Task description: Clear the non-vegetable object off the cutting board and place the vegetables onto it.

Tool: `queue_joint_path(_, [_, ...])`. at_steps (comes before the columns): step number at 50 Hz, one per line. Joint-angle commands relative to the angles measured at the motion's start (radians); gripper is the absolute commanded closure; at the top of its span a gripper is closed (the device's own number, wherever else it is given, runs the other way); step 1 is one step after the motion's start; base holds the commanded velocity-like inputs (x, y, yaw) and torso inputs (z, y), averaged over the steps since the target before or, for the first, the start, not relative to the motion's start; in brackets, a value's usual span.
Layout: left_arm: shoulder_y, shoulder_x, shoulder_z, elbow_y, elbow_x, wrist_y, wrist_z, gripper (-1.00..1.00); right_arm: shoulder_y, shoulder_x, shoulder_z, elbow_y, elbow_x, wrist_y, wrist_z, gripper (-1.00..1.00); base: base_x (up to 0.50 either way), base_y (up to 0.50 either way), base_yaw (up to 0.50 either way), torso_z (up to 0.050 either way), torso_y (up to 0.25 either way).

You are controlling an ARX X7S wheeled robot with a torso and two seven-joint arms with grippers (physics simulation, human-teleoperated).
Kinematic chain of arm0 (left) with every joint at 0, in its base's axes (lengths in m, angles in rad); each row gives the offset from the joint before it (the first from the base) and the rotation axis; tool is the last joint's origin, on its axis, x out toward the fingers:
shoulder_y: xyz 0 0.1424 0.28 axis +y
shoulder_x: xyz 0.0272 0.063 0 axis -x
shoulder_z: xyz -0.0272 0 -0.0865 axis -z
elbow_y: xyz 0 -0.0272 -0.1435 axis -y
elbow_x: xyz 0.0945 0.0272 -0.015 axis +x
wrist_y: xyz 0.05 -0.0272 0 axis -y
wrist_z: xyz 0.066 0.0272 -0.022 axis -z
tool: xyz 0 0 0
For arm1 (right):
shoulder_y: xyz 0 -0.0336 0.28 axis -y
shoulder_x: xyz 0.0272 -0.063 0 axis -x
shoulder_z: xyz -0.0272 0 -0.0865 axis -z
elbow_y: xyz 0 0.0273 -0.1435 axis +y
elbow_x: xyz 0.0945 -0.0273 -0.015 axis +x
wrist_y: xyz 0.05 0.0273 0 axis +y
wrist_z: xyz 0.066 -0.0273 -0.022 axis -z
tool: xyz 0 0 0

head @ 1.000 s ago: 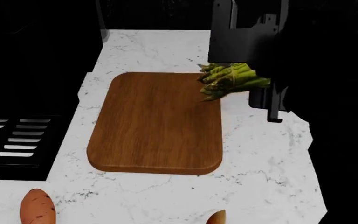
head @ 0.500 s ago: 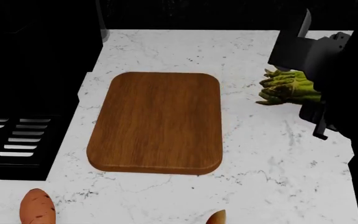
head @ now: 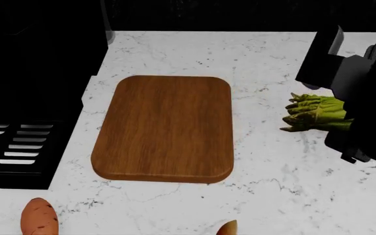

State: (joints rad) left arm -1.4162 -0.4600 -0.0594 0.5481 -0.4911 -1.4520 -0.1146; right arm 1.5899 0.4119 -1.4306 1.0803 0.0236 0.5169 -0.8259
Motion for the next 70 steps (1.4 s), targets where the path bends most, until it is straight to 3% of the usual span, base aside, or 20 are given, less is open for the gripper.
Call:
queue_joint_path(1, [0.000, -0.005, -0.017, 0.017, -0.014, -0.014, -0.004, -1.00, 0.020, 0.138, 0.016, -0.341, 0.006, 0.184, -0.021, -1.00, 0.00, 0.00, 0.00, 0.000, 0.000])
queue_joint_path(6, [-0.005, -0.003, -0.036, 0.031, -0.025, -0.031, -0.008, -1.00, 0.027, 0.237, -0.012, -0.589, -0.020, 0.278, -0.028, -1.00, 0.00, 0.00, 0.00, 0.000, 0.000])
queue_joint_path(13, [-0.019, -0.021, -0.045, 0.036, -0.036, -0.045, -0.007, -1.00, 0.038, 0.291, 0.036, -0.803, 0.015, 0.385, -0.025, -1.00, 0.00, 0.00, 0.00, 0.000, 0.000])
queue_joint_path(22, [0.000, -0.033, -0.046, 0.019, -0.034, -0.021, -0.009, -1.00, 0.075, 0.313, 0.074, -1.024, 0.026, 0.483, -0.020, -1.00, 0.00, 0.00, 0.00, 0.000, 0.000])
queue_joint_path(27, [0.019, -0.040, -0.061, 0.021, -0.036, -0.017, -0.011, -1.00, 0.062, 0.329, 0.176, -1.202, 0.080, 0.597, 0.020, -1.00, 0.00, 0.00, 0.00, 0.000, 0.000])
queue_joint_path(31, [0.028, -0.043, -0.064, 0.025, -0.035, -0.012, -0.016, -1.00, 0.007, 0.309, 0.364, -1.296, 0.212, 0.689, 0.045, -1.00, 0.00, 0.00, 0.00, 0.000, 0.000])
queue_joint_path(36, [0.033, -0.041, -0.067, 0.031, -0.040, -0.018, -0.022, -1.00, -0.026, 0.285, 0.456, -1.377, 0.272, 0.801, 0.077, -1.00, 0.00, 0.00, 0.00, 0.000, 0.000])
queue_joint_path(40, [0.025, -0.039, -0.063, 0.032, -0.043, -0.017, -0.026, -1.00, -0.058, 0.271, 0.508, -1.440, 0.297, 0.799, 0.098, -1.00, 0.00, 0.00, 0.00, 0.000, 0.000])
queue_joint_path(42, [0.025, -0.038, -0.061, 0.030, -0.044, -0.015, -0.027, -1.00, -0.091, 0.222, 0.622, -1.475, 0.369, 0.871, 0.099, -1.00, 0.00, 0.00, 0.00, 0.000, 0.000])
queue_joint_path(45, [0.026, -0.037, -0.063, 0.032, -0.047, -0.015, -0.029, -1.00, -0.080, 0.234, 0.535, -1.512, 0.321, 0.838, 0.125, -1.00, 0.00, 0.00, 0.00, 0.000, 0.000])
queue_joint_path(54, [0.025, -0.041, -0.073, 0.036, -0.056, -0.018, -0.032, -1.00, -0.101, 0.124, 0.573, -1.666, 0.378, 1.023, 0.170, -1.00, 0.00, 0.00, 0.00, 0.000, 0.000])
queue_joint_path(61, [0.008, -0.047, -0.083, 0.039, -0.067, -0.029, -0.034, -1.00, -0.087, 0.064, 0.520, -1.654, 0.413, 1.049, 0.197, -1.00, 0.00, 0.00, 0.00, 0.000, 0.000])
queue_joint_path(70, [0.011, -0.053, -0.080, 0.029, -0.069, -0.016, -0.039, -1.00, -0.041, -0.021, 0.641, -1.491, 0.906, 1.052, 0.537, -1.00, 0.00, 0.00, 0.00, 0.000, 0.000])
